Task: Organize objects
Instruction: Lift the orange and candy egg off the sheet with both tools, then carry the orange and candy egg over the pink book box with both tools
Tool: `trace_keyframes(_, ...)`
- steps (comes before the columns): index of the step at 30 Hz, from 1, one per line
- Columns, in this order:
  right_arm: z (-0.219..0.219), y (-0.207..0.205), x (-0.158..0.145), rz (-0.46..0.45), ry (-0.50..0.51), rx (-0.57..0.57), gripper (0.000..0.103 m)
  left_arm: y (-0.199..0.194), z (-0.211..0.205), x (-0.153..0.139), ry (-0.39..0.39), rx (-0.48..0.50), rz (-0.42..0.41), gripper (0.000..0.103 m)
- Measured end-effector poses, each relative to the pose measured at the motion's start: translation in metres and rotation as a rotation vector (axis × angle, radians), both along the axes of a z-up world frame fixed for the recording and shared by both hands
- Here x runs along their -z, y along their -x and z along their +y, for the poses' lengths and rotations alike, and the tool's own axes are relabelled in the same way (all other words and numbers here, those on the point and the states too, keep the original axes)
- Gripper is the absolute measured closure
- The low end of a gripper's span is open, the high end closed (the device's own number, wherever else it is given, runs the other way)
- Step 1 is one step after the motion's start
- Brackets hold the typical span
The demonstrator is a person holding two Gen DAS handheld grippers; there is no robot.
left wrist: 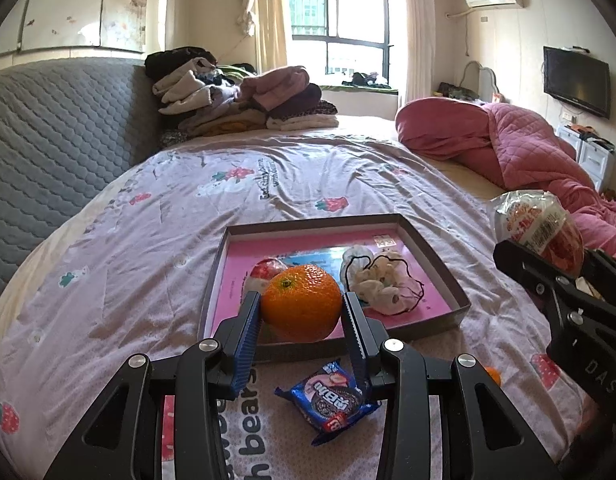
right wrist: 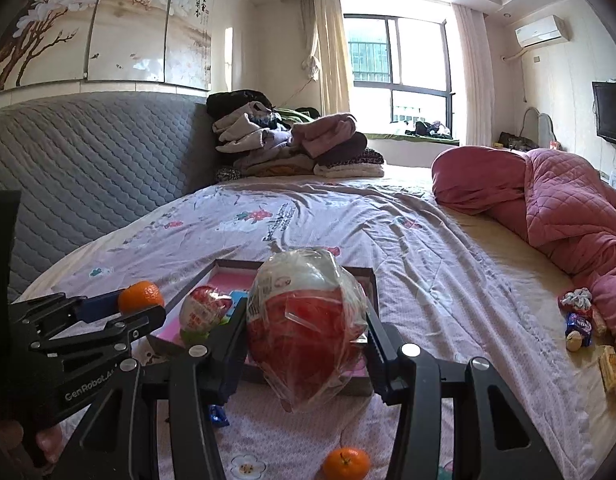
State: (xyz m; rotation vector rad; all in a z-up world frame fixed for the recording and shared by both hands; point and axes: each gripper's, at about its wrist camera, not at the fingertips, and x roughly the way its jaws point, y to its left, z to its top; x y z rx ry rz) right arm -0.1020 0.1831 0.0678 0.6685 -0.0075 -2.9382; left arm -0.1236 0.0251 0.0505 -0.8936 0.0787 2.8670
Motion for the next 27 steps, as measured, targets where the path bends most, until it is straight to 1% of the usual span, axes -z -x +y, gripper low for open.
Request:
trace_keyframes(15,0.003,0.024,-0.010,0.030,-0.024,0.009,0.052,0.029,0.004,0.000,0.012,-0.024,-0.011,0.062)
trace_keyframes(24,0.003,0.037,-0.018,0.051,-0.043,0.005,0.052,0.053,0.007,-0.003,0.011,-0.043,-0.002,0.062)
trace_keyframes(27,0.005,0.045,-0.017,0.044,-0.044,0.008,0.052,0.066,0.007,0.000,0.018,-0.052,-0.015,0.062)
